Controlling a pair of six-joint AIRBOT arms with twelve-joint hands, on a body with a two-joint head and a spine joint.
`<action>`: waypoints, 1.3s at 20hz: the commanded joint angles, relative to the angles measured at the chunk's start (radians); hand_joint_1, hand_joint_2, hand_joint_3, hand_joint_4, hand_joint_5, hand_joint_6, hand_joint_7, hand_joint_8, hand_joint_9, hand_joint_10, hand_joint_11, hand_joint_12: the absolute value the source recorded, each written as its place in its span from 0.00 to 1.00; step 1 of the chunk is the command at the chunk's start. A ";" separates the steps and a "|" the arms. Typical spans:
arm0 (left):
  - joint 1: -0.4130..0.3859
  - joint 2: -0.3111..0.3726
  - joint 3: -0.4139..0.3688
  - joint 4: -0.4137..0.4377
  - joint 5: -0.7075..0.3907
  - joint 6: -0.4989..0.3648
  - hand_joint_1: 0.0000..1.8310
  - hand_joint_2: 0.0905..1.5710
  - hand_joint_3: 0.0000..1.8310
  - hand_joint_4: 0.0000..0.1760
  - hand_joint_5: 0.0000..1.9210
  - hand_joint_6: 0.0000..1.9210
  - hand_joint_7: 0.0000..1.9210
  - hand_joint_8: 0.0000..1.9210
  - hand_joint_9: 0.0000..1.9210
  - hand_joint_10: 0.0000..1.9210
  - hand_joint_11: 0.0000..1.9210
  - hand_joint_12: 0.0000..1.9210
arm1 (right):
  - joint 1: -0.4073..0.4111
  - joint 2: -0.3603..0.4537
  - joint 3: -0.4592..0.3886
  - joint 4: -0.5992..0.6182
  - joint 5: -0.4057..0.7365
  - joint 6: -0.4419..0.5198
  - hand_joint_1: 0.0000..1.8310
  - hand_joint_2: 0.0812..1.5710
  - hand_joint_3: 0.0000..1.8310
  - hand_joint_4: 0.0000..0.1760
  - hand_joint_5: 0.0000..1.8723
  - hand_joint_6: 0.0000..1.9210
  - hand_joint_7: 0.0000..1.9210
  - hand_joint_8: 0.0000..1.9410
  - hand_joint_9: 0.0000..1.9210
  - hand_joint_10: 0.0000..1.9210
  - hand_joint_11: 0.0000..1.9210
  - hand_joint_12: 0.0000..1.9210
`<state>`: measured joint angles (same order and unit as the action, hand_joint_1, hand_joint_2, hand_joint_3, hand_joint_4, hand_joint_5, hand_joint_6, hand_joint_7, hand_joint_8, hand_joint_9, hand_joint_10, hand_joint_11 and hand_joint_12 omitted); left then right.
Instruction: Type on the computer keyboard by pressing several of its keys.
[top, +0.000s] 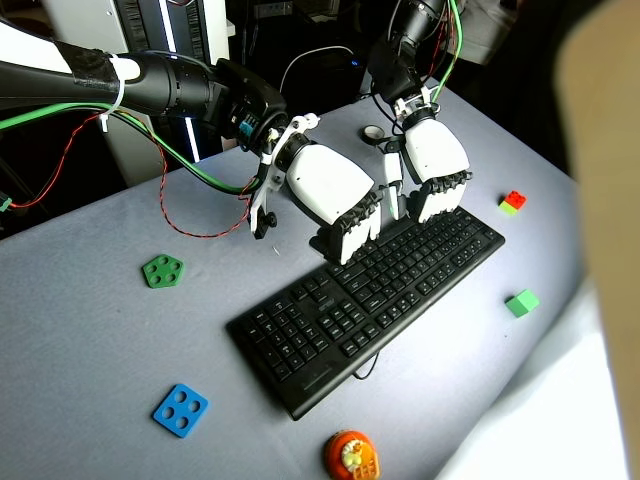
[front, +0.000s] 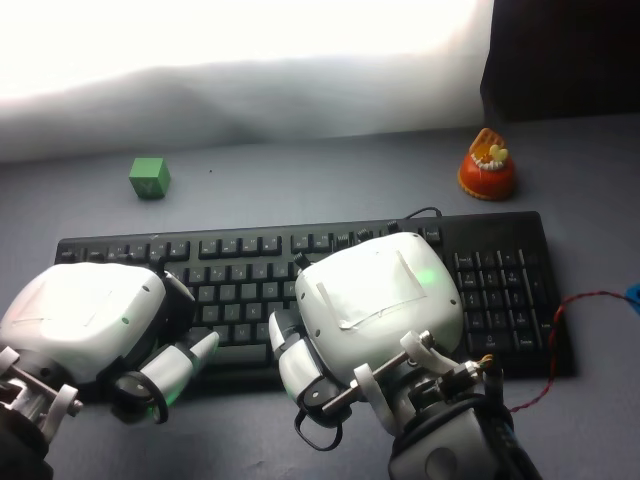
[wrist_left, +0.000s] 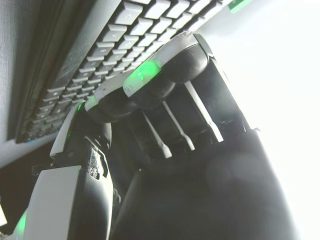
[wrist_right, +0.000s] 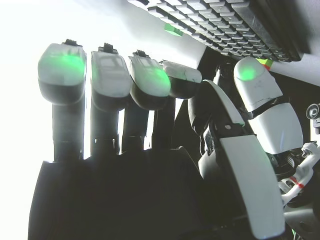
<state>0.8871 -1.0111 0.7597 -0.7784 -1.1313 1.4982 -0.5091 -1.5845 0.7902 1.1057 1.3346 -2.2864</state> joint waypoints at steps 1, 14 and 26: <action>-0.007 0.009 0.004 0.046 -0.090 -0.002 0.28 0.83 0.09 0.05 0.01 0.02 0.05 0.02 0.05 0.07 0.00 0.40 | 0.004 0.002 -0.003 -0.092 0.055 -0.004 0.36 0.75 0.13 0.00 0.04 0.17 0.05 0.04 0.01 0.06 0.00 0.23; 0.053 0.007 0.002 0.047 -0.062 -0.014 0.25 0.91 0.00 0.09 0.00 0.00 0.04 0.00 0.06 0.01 0.00 0.30 | 0.000 0.002 0.046 0.016 -0.173 0.033 0.35 0.82 0.00 0.00 0.11 0.02 0.09 0.01 0.07 0.02 0.00 0.36; 0.074 0.010 0.007 0.107 -0.019 -0.033 0.32 0.88 0.00 0.00 0.27 0.00 0.37 0.08 0.24 0.26 0.00 0.63 | 0.006 -0.095 0.163 0.016 -0.153 0.119 0.36 0.81 0.00 0.00 0.18 0.19 0.33 0.03 0.11 0.48 0.00 0.68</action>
<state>0.9546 -1.0050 0.7631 -0.6926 -1.0927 1.4658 -0.5079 -1.6783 0.9554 1.1828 1.1542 -2.1727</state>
